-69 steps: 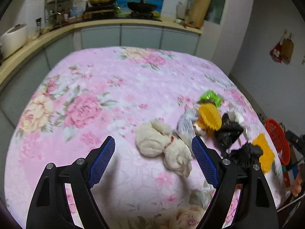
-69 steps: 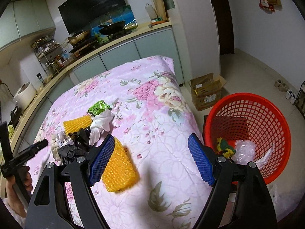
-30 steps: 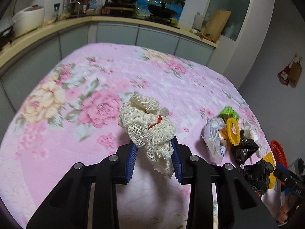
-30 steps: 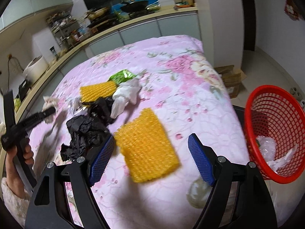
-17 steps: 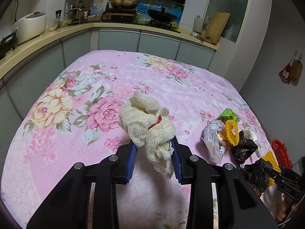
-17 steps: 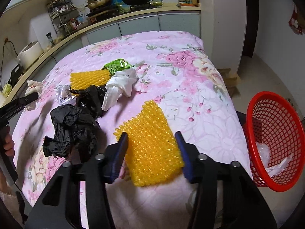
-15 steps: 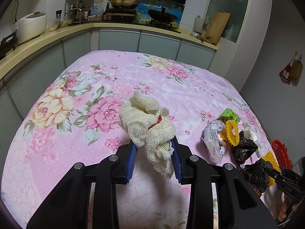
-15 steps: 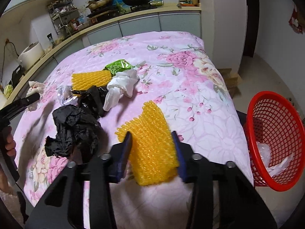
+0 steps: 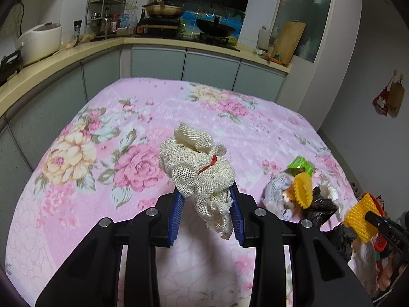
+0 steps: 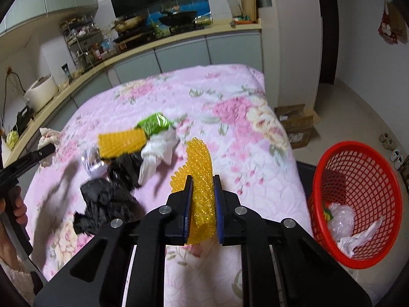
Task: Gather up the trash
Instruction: 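Grasp the yellow foam sleeve with the right tool while the left tool lifts the cream mesh cloth, then carry the cream mesh cloth and yellow foam sleeve to the red basket and release both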
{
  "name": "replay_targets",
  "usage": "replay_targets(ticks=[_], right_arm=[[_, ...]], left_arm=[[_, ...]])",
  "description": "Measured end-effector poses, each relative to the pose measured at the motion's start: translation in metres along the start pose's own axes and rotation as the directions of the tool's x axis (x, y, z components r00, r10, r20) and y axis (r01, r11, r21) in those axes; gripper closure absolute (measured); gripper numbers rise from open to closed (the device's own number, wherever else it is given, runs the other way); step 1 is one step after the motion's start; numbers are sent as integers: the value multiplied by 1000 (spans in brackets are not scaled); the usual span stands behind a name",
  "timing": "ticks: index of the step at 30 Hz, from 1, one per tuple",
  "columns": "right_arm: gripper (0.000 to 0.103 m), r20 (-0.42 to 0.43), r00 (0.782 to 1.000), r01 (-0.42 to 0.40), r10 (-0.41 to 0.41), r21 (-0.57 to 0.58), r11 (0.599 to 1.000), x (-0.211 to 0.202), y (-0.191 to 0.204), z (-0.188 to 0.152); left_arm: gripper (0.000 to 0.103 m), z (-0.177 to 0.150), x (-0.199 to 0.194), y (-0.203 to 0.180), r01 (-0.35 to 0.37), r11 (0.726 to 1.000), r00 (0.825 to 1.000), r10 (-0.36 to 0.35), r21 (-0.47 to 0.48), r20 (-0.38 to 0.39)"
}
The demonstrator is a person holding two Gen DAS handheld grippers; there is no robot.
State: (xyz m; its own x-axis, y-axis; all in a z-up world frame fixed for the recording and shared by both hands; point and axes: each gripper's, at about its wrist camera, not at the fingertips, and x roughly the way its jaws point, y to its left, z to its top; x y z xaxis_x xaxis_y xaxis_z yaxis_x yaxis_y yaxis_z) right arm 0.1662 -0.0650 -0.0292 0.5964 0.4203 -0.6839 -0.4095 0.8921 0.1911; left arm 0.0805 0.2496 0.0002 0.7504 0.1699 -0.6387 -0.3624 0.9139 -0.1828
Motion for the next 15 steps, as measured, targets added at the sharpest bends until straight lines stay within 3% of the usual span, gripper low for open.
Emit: replay_targets(ticks=[15], right_arm=[[88, 138, 990, 7, -11, 29, 1000, -33, -14, 33]], left_arm=[[71, 31, -11, -43, 47, 995, 996, -53, 86, 70]])
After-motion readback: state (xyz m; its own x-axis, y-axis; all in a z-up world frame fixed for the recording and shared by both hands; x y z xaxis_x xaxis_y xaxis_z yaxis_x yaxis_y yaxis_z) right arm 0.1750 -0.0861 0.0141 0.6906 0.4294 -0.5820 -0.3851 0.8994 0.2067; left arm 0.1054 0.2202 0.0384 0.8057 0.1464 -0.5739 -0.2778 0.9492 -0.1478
